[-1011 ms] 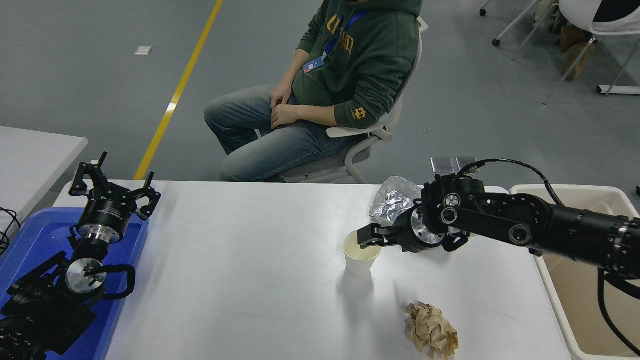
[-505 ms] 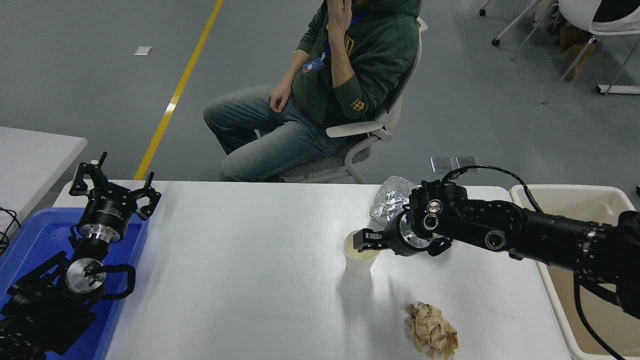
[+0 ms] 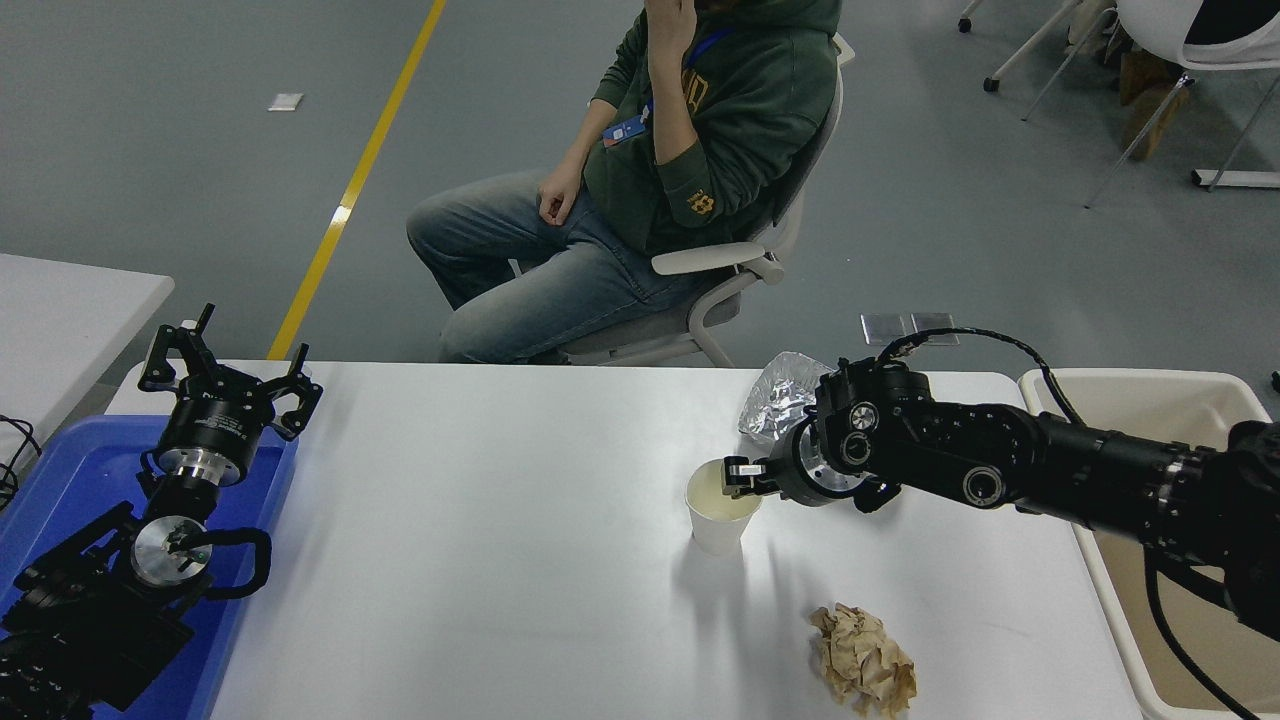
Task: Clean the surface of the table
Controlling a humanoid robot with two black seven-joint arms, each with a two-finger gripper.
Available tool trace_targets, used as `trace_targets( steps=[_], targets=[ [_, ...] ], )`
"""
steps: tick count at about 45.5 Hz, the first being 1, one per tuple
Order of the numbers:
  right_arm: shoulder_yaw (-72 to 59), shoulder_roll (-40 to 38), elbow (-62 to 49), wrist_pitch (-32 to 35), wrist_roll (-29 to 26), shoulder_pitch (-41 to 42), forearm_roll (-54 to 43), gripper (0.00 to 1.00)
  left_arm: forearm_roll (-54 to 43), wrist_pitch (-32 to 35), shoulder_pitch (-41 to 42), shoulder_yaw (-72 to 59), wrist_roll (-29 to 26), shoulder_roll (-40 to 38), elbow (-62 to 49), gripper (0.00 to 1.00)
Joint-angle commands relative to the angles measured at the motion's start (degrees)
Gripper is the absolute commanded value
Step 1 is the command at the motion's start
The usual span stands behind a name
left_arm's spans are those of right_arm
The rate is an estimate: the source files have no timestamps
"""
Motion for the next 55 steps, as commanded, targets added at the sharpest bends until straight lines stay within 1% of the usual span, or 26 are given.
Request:
trace_targets(
  steps=[1, 5, 7, 19, 24, 28, 34, 41, 51, 55],
  targets=[
    [-0.28, 0.61, 0.24, 0.47, 0.01, 0.91, -1.15, 0.1, 0.0, 0.0, 0.0, 0.01, 0.0, 0.0, -0.04, 1.0],
    [-1.69, 0.96, 0.24, 0.47, 0.01, 1.17, -1.15, 0.05, 0.0, 0.0, 0.0, 0.01, 0.0, 0.0, 0.05, 1.0],
    [-1.87, 1.05, 0.24, 0.47, 0.1, 1.08, -1.15, 0.0, 0.0, 0.0, 0.0, 0.01, 0.0, 0.0, 0.05, 1.0],
    [-1.87, 0.61, 0.33, 0.65, 0.98, 0.99, -0.36, 0.0, 0.0, 0.0, 0.0, 0.01, 0.0, 0.0, 0.05, 1.0],
    [-0.55, -0.53, 0.5, 3.28, 0.98, 0.99, 0.6, 0.0, 0.0, 0.0, 0.0, -0.07, 0.0, 0.0, 0.05, 1.0],
    [-0.28, -2.11, 2.17, 3.81, 0.98, 1.52, 2.54, 0.0, 0.0, 0.0, 0.0, 0.01, 0.0, 0.0, -0.04, 1.0],
    [0.24, -5.18, 4.36, 4.34, 0.98, 2.75, 3.77, 0.0, -0.09, 0.0, 0.0, 0.01, 0.0, 0.0, -0.04, 1.0],
    [2.61, -10.1, 7.44, 7.5, 0.37, 3.8, 7.99, 0.0, 0.0, 0.0, 0.0, 0.01, 0.0, 0.0, 0.05, 1.0],
    [4.81, -19.51, 13.41, 10.49, 0.45, 6.79, 9.05, 0.0, 0.0, 0.0, 0.0, 0.01, 0.0, 0.0, 0.05, 1.0],
    [7.27, -23.9, 16.32, 13.03, 0.45, 6.79, 9.05, 0.0, 0.0, 0.0, 0.0, 0.01, 0.0, 0.0, 0.05, 1.0]
  ],
)
